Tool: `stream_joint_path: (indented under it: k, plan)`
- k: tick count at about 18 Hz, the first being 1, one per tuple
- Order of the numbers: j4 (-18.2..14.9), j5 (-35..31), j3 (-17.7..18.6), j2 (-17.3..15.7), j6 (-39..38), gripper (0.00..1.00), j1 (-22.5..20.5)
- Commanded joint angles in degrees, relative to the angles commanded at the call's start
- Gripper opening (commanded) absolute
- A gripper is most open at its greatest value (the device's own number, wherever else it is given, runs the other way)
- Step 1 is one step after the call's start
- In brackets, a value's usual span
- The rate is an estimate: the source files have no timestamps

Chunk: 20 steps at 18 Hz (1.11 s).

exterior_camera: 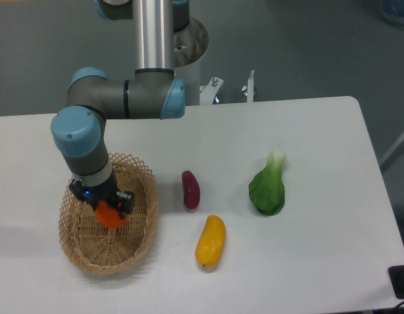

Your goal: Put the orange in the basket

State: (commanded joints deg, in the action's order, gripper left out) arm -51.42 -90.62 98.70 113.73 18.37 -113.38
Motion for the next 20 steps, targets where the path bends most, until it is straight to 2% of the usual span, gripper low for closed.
stream_joint_path:
  k: [3,4,8,20]
  plan:
    - [0.00,0.00,0.00,0.09,0.26,0.72,0.09]
    - [0.00,0.00,0.00,0.26,0.35,0.75,0.09]
    - [0.00,-0.09,-0.52,0.18,0.44,1.00,0.00]
    - [0.00,-0.09,-2.72,-1.14,2.55,1.00,-0.18]
